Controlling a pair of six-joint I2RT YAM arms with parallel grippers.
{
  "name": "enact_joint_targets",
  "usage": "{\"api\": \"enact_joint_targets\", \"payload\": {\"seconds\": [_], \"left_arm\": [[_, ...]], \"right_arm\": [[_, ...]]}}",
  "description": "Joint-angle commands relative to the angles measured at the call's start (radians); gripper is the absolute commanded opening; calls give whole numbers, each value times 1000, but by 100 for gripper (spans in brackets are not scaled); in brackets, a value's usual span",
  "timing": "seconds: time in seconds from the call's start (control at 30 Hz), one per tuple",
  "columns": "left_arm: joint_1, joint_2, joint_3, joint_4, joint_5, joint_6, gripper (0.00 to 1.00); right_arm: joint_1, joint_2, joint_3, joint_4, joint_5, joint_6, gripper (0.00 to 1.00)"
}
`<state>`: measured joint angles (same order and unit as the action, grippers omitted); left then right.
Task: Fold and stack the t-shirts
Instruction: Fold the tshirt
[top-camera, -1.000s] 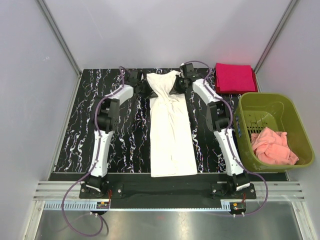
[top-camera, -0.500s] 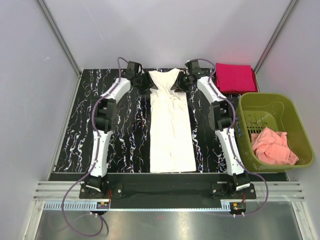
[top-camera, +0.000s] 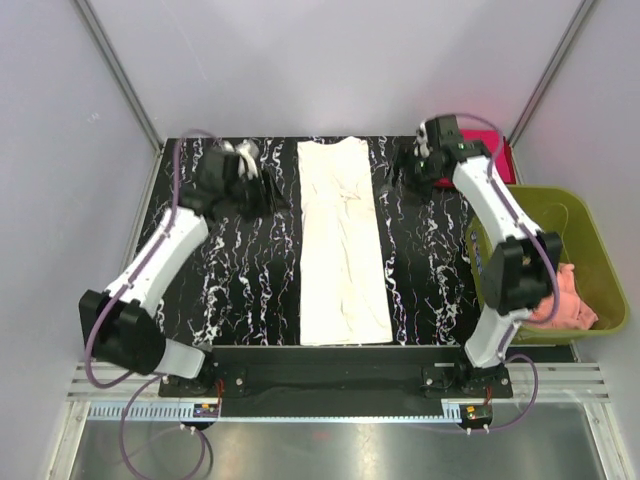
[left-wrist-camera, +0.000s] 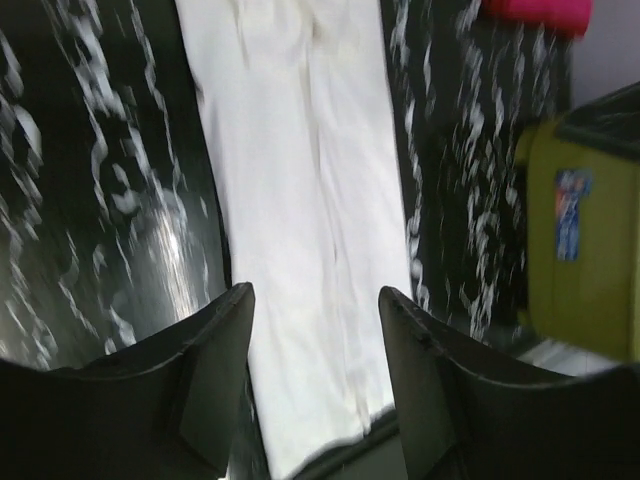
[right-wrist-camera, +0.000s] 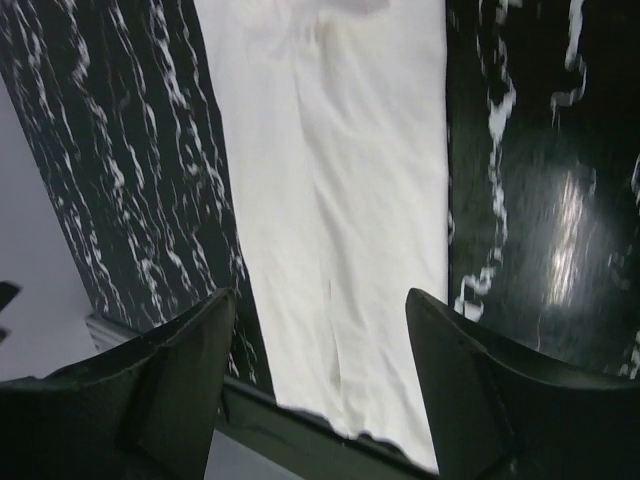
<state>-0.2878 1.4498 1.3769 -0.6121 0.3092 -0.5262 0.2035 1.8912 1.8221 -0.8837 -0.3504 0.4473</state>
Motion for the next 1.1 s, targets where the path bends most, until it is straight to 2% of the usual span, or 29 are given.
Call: {"api": "enact_joint_targets", "payload": {"seconds": [0.0, 0.03, 0.07, 0.17, 0.33, 0.43, 0.6, 0.73, 0.93, 1.07], "left_arm": [[-103, -61, -261, -40, 64, -60, 57], [-134, -86, -300, -38, 56, -79, 58], [-198, -107, -337, -31, 54, -128, 58], [-289, -163, -478, 20, 48, -219, 58], [-333, -187, -624, 83, 36, -274, 57], [-346, -197, -706, 137, 76, -317, 54], [-352, -215, -762, 155, 91, -313, 51], [-352, -241, -789, 181, 105, -324, 49], [-366, -227, -822, 193, 100, -337, 48], [-386, -198, -852, 227, 93, -360, 51]], "right_arm": [[17, -180, -275, 11, -96, 14, 77], [19, -219, -403, 23, -116, 16, 77], [22, -256, -467, 41, -142, 21, 76], [43, -386, -691, 117, -234, 54, 75], [103, -532, -934, 163, -228, 83, 63], [119, -598, -1091, 203, -255, 129, 58], [128, -711, -1196, 209, -211, 189, 50], [128, -730, -1238, 226, -184, 212, 46], [131, -676, -1273, 235, -147, 231, 46], [129, -684, -1314, 258, -142, 248, 50]]}}
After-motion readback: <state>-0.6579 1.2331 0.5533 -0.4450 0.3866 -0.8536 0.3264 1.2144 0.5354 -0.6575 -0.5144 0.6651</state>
